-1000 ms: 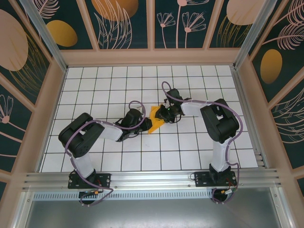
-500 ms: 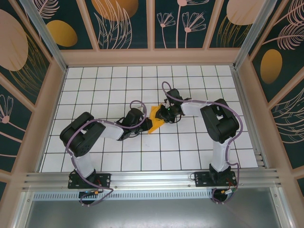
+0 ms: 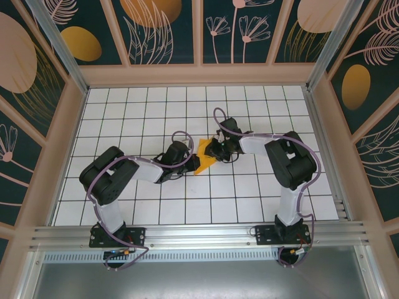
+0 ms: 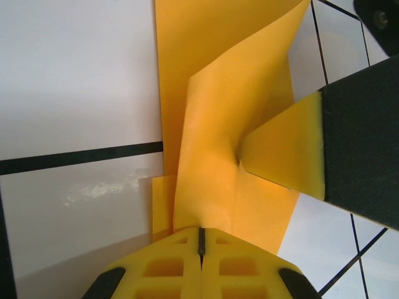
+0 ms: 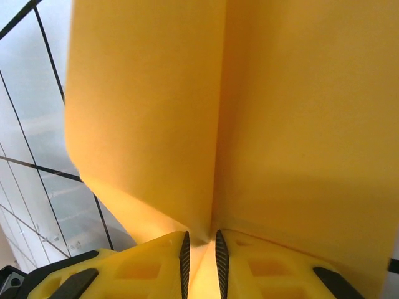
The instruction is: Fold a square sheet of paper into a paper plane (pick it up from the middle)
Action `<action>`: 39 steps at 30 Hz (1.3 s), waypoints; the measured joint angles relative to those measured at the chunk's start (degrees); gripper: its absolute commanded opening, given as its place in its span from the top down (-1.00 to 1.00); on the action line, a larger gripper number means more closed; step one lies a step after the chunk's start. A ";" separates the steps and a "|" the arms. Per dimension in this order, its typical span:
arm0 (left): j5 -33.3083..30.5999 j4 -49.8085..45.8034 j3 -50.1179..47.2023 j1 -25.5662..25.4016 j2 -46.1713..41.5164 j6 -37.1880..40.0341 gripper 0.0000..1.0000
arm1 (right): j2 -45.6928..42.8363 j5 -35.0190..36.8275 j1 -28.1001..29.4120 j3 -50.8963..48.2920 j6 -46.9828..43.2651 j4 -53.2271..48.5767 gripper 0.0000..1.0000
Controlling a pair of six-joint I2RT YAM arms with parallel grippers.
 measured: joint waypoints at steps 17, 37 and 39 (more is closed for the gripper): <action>0.42 -0.42 0.39 0.00 0.20 0.83 0.97 | -0.55 -1.86 1.92 1.95 -5.73 1.38 0.79; 1.05 -0.79 0.44 0.07 0.20 0.85 1.00 | 2.56 -0.74 -1.09 1.77 -4.35 2.03 0.82; 1.05 -1.01 0.55 0.07 0.17 1.07 1.00 | 2.34 -0.72 -1.29 1.36 -4.07 2.49 0.82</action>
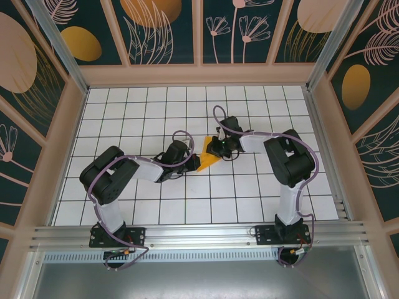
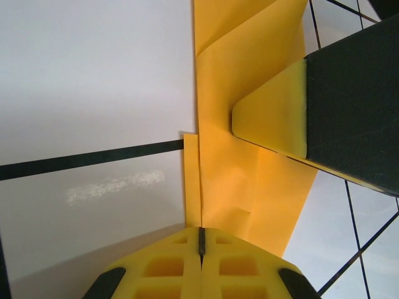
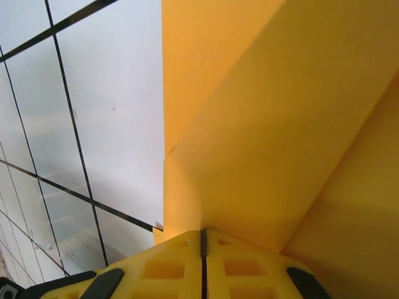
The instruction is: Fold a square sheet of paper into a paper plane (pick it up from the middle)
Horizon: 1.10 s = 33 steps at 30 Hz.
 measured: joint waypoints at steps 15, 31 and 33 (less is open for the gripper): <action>0.02 -1.64 0.52 -0.02 -9.60 1.36 0.88 | -2.60 -2.23 0.39 -4.68 0.35 3.34 0.82; 7.80 0.48 -0.52 -0.20 -1.44 -2.47 1.00 | -2.71 -4.79 1.46 -5.35 1.60 3.61 0.83; 7.98 0.42 -0.20 -0.20 -1.05 -2.51 1.00 | -2.71 -4.81 1.46 -5.35 1.60 3.61 0.82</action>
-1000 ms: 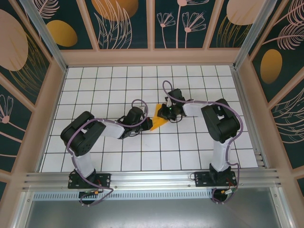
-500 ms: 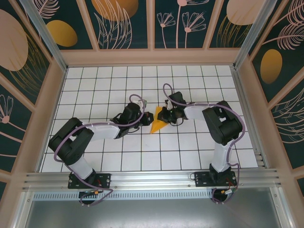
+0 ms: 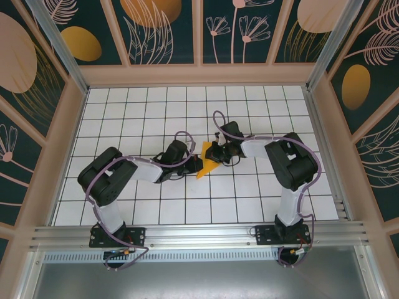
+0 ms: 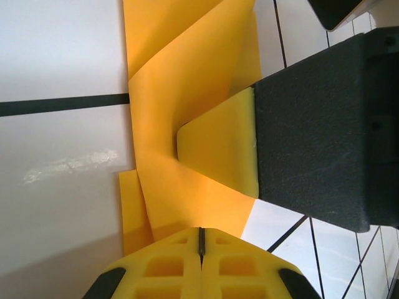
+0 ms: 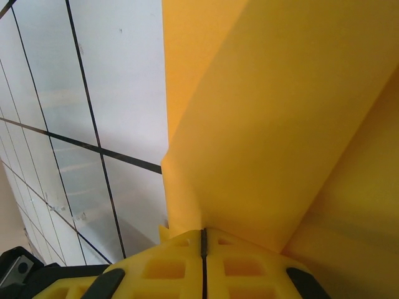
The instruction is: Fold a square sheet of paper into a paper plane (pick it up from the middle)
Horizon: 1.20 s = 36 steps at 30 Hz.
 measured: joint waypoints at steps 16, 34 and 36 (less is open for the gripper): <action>-0.87 -7.23 4.61 0.00 2.36 0.13 1.00 | 0.00 0.11 0.00 0.00 -0.02 -0.02 0.84; -3.04 -11.17 6.40 -0.63 2.36 0.57 1.00 | -0.98 0.26 -9.90 -4.20 -7.58 7.67 0.88; -3.04 -11.15 6.40 -0.63 2.36 0.57 1.00 | -0.94 0.98 -12.13 -3.39 -7.82 7.61 0.88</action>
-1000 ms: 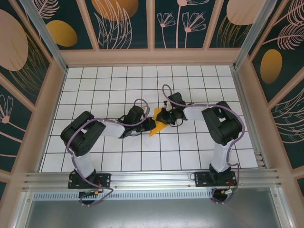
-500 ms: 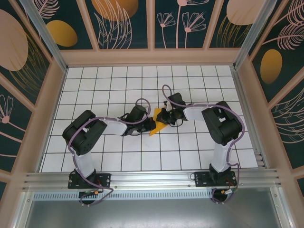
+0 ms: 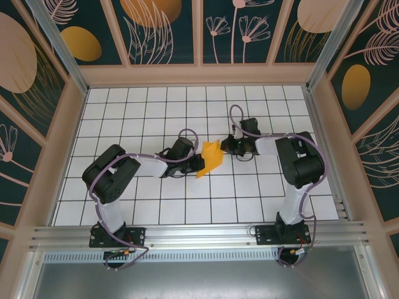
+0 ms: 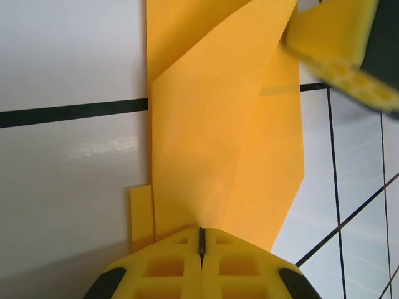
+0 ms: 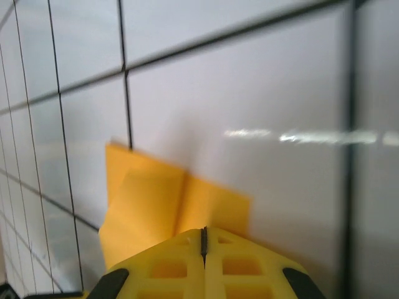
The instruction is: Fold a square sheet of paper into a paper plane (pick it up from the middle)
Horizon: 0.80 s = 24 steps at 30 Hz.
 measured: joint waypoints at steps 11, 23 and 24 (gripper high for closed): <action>-0.02 -0.04 0.07 0.00 0.00 0.00 1.00 | -8.39 -0.20 3.26 0.81 -1.88 -0.33 0.88; -0.02 -0.04 0.07 0.00 0.00 -0.02 1.00 | -0.94 -2.95 9.88 -0.09 -1.68 -0.48 1.00; -0.02 -0.07 0.07 0.00 0.00 0.00 1.00 | -0.31 -3.15 9.88 -0.07 -1.77 -0.59 1.00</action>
